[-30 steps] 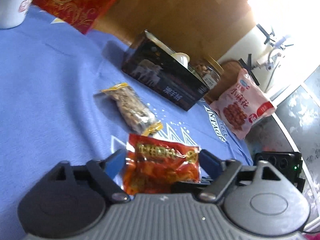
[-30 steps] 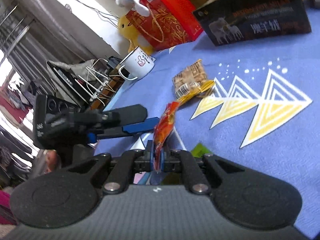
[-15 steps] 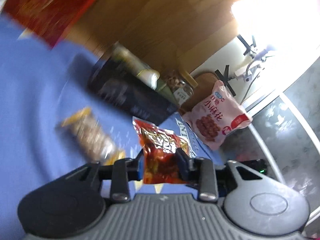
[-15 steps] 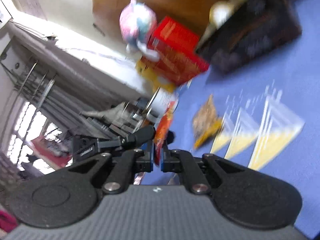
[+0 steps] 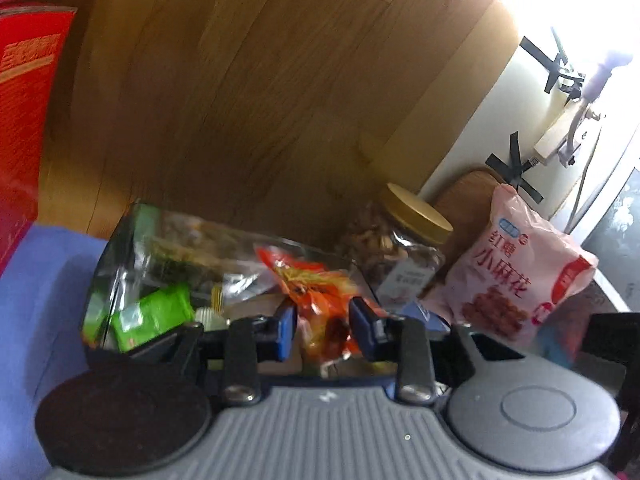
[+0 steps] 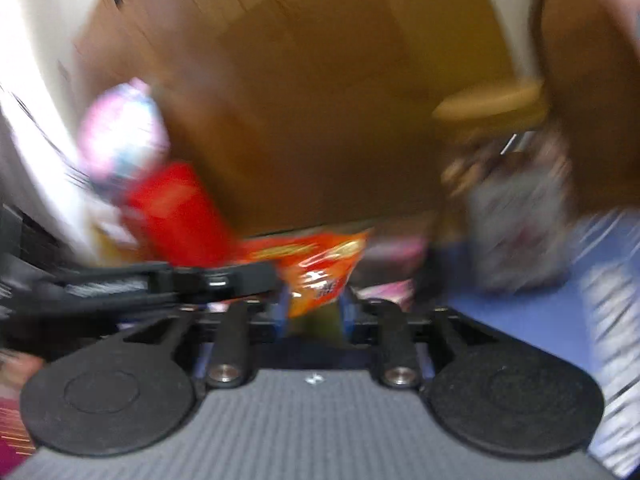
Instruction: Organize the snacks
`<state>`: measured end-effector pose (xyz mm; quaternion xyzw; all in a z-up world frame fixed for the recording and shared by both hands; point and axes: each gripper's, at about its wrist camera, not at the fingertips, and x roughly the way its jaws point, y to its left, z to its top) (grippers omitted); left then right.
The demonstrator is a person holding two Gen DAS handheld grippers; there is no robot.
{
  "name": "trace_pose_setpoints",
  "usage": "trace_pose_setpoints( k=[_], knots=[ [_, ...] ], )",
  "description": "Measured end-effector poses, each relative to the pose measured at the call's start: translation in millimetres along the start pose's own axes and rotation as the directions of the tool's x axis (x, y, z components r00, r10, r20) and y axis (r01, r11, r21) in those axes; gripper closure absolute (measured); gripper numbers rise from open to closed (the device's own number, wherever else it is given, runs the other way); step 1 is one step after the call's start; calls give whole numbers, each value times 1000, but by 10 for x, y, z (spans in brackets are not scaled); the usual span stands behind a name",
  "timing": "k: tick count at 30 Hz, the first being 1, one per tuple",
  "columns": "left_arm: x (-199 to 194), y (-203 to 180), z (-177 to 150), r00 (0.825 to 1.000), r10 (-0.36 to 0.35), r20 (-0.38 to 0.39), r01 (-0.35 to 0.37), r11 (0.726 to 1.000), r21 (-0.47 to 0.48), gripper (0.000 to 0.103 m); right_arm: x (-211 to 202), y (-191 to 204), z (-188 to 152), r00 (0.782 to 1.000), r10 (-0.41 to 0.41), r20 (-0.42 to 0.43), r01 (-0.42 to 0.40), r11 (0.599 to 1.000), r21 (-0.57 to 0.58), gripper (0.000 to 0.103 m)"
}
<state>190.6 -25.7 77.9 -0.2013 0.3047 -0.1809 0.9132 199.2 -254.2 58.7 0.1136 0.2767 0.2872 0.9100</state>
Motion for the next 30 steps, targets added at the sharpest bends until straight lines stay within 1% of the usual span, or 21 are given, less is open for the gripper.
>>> trace_pose_setpoints(
  k=[1, 2, 4, 6, 8, 10, 12, 13, 14, 16, 17, 18, 19, 20, 21, 22, 23, 25, 27, 28, 30],
  knots=[
    [-8, -34, -11, 1000, 18, 12, -18, 1000, 12, 63, -7, 26, -8, 997, -70, 37, 72, 997, -38, 55],
    [-33, -62, -16, 999, 31, 26, -31, 999, 20, 54, -44, 29, -27, 992, -103, 77, 107, 993, -51, 55],
    [-180, -95, -66, 997, 45, 65, -48, 998, 44, 53, -179, -5, -89, 987, -91, 135, 94, 995, -20, 56],
    [-416, -51, -127, 994, 40, 100, -45, 997, 54, 53, -347, -15, -195, 980, -82, 179, 83, 997, 5, 55],
    [-664, 64, -182, 992, 37, 124, -41, 999, 30, 53, -466, 51, -308, 984, -32, 177, 34, 999, -9, 56],
    [-926, 236, -273, 989, 71, 129, -71, 997, -6, 53, -526, 188, -425, 991, 41, 129, -37, 999, -37, 55],
    [-1094, 414, -384, 988, 110, 112, -107, 994, -38, 52, -486, 316, -576, 992, 129, 17, -128, 991, -50, 48],
    [-1138, 515, -451, 988, 127, 91, -122, 991, -53, 48, -441, 394, -675, 983, 177, -55, -180, 983, -45, 48],
    [-1144, 593, -503, 988, 142, 68, -137, 988, -71, 45, -397, 466, -753, 973, 207, -105, -212, 976, -39, 48],
    [-1102, 735, -627, 987, 160, -1, -160, 982, -105, 45, -282, 627, -920, 939, 263, -223, -272, 962, -8, 47],
    [-1067, 767, -684, 987, 157, -32, -159, 982, -105, 45, -227, 683, -994, 916, 290, -277, -293, 956, 29, 47],
    [-1030, 776, -742, 986, 155, -60, -161, 982, -101, 47, -234, 724, -1057, 899, 310, -310, -305, 950, 65, 47],
    [-980, 766, -817, 984, 148, -94, -157, 983, -93, 55, -204, 737, -1104, 882, 332, -334, -311, 943, 115, 47],
    [-954, 753, -886, 984, 137, -117, -148, 985, -88, 64, -205, 738, -1128, 870, 352, -346, -314, 935, 163, 48],
    [-934, 705, -972, 984, 132, -124, -142, 987, -78, 70, -195, 729, -1166, 860, 371, -350, -315, 926, 208, 48],
    [-940, 656, -1041, 986, 107, -129, -117, 990, -76, 75, -200, 710, -1182, 860, 382, -339, -315, 919, 236, 49],
    [-951, 607, -1089, 988, 91, -128, -102, 992, -80, 75, -205, 701, -1182, 864, 377, -333, -306, 920, 247, 53],
    [-1024, 524, -1182, 989, 93, -114, -104, 990, -98, 75, -229, 675, -1185, 877, 354, -325, -279, 926, 254, 57],
    [-1078, 499, -1263, 991, 77, -108, -91, 987, -130, 75, -303, 621, -1215, 883, 342, -322, -270, 931, 247, 67],
    [-1112, 493, -1309, 993, 54, -107, -71, 985, -156, 75, -324, 610, -1231, 885, 339, -318, -268, 931, 247, 68],
    [-1179, 483, -1392, 994, 15, -111, -36, 981, -189, 75, -401, 563, -1290, 882, 351, -314, -282, 928, 244, 69]
  ],
)
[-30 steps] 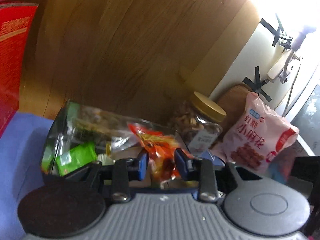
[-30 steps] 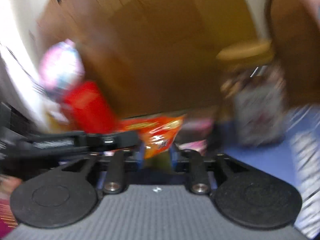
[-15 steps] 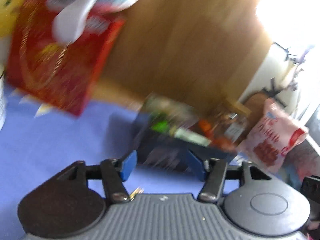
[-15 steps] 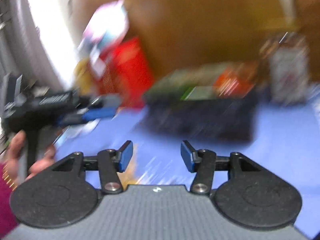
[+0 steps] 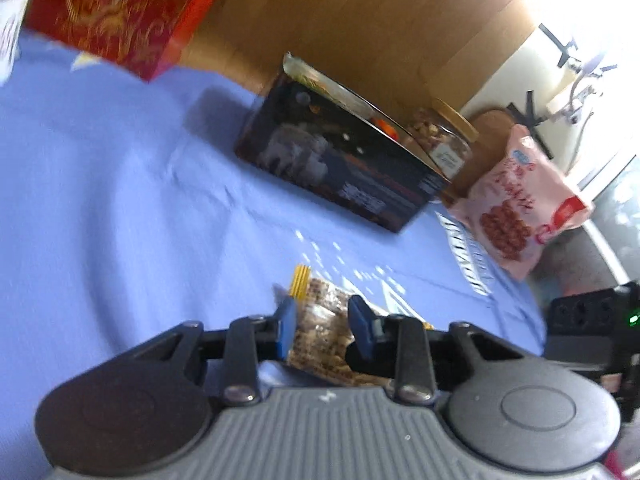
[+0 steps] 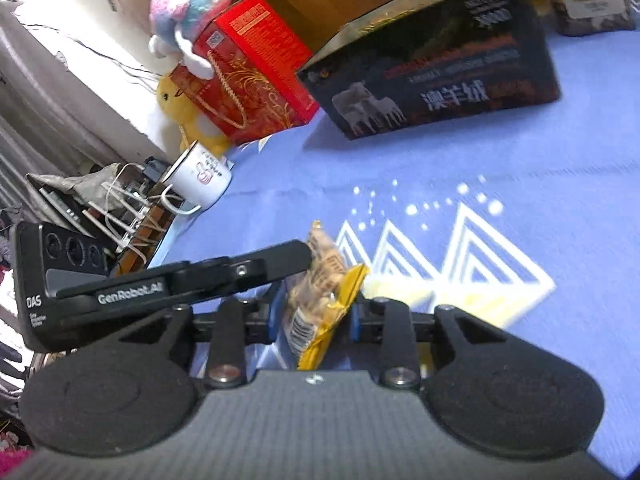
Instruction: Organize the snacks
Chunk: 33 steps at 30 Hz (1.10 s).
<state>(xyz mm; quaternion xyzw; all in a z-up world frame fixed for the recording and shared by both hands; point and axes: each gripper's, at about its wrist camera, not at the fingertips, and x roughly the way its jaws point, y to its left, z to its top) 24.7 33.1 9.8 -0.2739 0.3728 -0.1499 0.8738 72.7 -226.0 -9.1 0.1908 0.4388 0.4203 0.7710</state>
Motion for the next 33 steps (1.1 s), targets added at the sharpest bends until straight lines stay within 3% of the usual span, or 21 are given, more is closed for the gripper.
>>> trace_pose_setpoints(
  k=[4, 9, 13, 16, 21, 23, 26, 29, 31, 33],
  knots=[
    [-85, -30, -180, 998, -56, -25, 55, 998, -22, 76, -137, -2, -147, 1000, 15, 14, -14, 999, -46, 67],
    [-288, 5, -131, 999, -29, 25, 29, 999, -25, 75, -351, -37, -244, 995, -42, 88, 48, 996, -71, 62],
    [-379, 63, -57, 998, -39, 39, 41, 998, -41, 69, -454, -107, -271, 992, -48, 115, 54, 997, -52, 61],
    [-336, 30, -49, 999, -44, 27, 45, 998, -32, 58, -460, -118, -296, 993, -37, 108, 43, 997, -60, 58],
    [-85, -126, -52, 996, -79, -32, 80, 997, 14, 47, -443, -86, -330, 993, -52, 107, 64, 992, -110, 55],
    [38, -169, -69, 994, -82, -65, 84, 996, 27, 47, -416, -86, -319, 992, -55, 117, 69, 990, -119, 60],
    [109, -169, -100, 993, -95, -68, 96, 995, 22, 39, -365, -23, -314, 988, -78, 131, 106, 970, -221, 65],
    [79, -122, -89, 993, -102, -55, 102, 995, 5, 34, -277, 78, -258, 983, -112, 145, 157, 924, -350, 64],
    [73, -103, -82, 993, -110, -54, 109, 994, -9, 34, -224, 85, -203, 966, -177, 187, 236, 899, -369, 59],
    [66, -93, -78, 992, -112, -54, 112, 994, -12, 34, -228, 18, -169, 954, -207, 217, 273, 900, -338, 54]
  ],
)
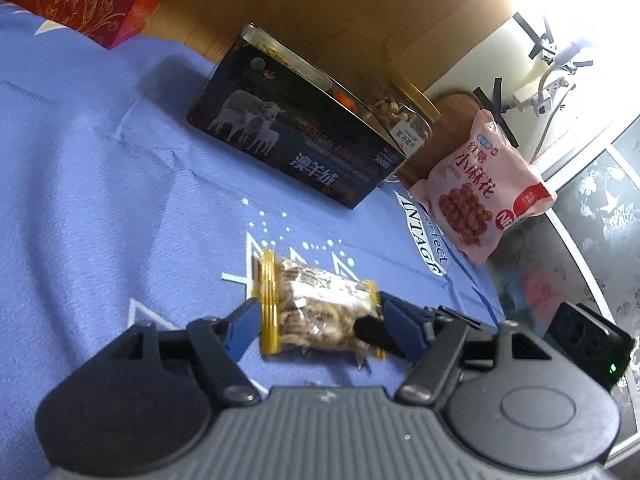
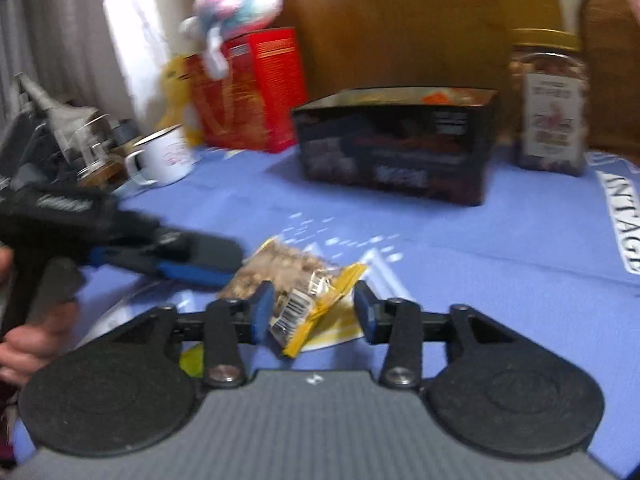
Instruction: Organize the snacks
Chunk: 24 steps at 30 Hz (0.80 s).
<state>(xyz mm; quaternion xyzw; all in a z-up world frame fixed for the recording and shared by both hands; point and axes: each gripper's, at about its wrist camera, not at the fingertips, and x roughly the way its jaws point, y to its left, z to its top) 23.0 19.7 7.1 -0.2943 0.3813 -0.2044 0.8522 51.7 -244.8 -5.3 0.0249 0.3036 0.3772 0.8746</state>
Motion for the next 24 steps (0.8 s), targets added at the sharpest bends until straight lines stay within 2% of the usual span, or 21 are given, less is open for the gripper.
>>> trace_pose_setpoints(
  k=[5, 9, 12, 13, 14, 16, 17, 18, 20, 22, 24],
  knots=[
    [-25, -20, 73, 1000, 21, 2, -21, 1000, 9, 32, -186, -209, -61, 999, 41, 1, -41, 991, 128, 54],
    [-22, -28, 116, 1000, -20, -8, 20, 1000, 3, 33, -408, -241, -152, 997, 83, -5, -81, 984, 157, 52],
    [104, -54, 103, 999, -11, -45, 12, 1000, 12, 37, -369, -203, -157, 993, 111, -37, -103, 981, 166, 52],
    [131, -68, 81, 999, -11, -39, 12, 1000, 19, 43, -315, -185, -151, 993, 107, -49, -98, 981, 165, 53],
    [161, -83, 63, 999, -16, -45, 17, 1000, 25, 55, -248, -160, -140, 993, 102, -60, -91, 983, 162, 54],
    [175, -78, 27, 999, -19, -50, 20, 1000, 21, 61, -117, -87, -108, 994, 98, -49, -90, 986, 140, 59],
    [161, -88, 17, 999, -6, -43, 7, 1000, 26, 64, -66, -40, -85, 996, 74, -45, -68, 990, 122, 67],
    [133, -93, 18, 999, 12, -35, -11, 999, 30, 66, -38, -16, -67, 997, 56, -47, -51, 993, 103, 74],
    [74, -80, 47, 999, 23, -25, -22, 1000, 16, 66, -27, 10, -40, 997, 63, -46, -58, 994, 88, 82],
    [-6, -92, 118, 1000, 2, -8, -2, 1000, 8, 66, -56, 33, -13, 997, 74, -34, -71, 994, 79, 83],
    [-78, -163, 220, 1000, -5, 23, 4, 999, 39, 66, -95, 66, 74, 998, 68, 2, -68, 996, 52, 83]
  ],
)
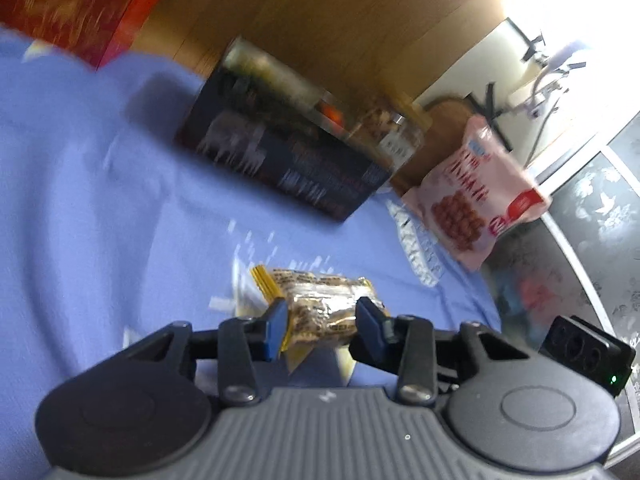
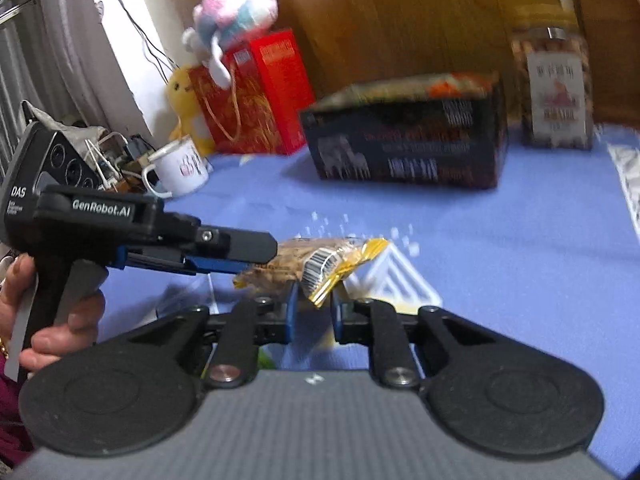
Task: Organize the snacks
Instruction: 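Carry the nut bar bag into the tin and open the left gripper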
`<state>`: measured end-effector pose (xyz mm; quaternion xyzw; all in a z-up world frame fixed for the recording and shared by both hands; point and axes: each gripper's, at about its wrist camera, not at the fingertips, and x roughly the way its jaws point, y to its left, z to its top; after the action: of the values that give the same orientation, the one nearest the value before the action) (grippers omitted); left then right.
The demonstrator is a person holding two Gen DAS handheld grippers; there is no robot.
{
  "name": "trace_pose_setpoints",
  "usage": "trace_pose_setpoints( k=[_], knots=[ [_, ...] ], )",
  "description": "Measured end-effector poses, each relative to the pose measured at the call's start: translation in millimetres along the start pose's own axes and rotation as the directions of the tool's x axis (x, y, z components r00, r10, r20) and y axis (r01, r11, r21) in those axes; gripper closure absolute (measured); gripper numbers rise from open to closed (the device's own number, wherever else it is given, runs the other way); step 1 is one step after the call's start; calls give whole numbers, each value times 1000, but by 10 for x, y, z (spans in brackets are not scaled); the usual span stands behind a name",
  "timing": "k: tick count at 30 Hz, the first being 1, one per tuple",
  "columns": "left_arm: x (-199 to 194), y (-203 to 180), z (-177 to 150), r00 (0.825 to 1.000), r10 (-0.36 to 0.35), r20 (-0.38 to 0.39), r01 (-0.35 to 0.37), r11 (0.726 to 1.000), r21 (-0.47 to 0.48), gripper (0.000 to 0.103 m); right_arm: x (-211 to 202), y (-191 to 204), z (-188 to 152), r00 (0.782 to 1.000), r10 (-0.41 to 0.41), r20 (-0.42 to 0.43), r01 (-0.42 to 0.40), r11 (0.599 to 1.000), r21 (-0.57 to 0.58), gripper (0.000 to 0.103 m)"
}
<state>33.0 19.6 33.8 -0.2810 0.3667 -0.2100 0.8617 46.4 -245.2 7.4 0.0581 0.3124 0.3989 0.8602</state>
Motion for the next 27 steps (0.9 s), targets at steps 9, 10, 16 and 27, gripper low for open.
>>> trace_pose_setpoints(
  k=[9, 10, 16, 27],
  knots=[
    [47, -351, 913, 984, 39, 173, -71, 981, 183, 65, 197, -32, 809, 979, -51, 198, 65, 996, -66, 82],
    [123, -341, 1024, 983, 50, 178, -83, 979, 184, 64, 282, -78, 911, 977, -61, 205, 74, 996, -55, 82],
    [566, -112, 1343, 959, 178, 219, -215, 963, 161, 52, 807, -244, 1137, 969, -178, 173, 195, 977, -83, 70],
    [-100, 6, 433, 999, 25, 23, -28, 994, 110, 52, -203, -471, 138, 994, 107, -20, -100, 968, 232, 62]
  ],
)
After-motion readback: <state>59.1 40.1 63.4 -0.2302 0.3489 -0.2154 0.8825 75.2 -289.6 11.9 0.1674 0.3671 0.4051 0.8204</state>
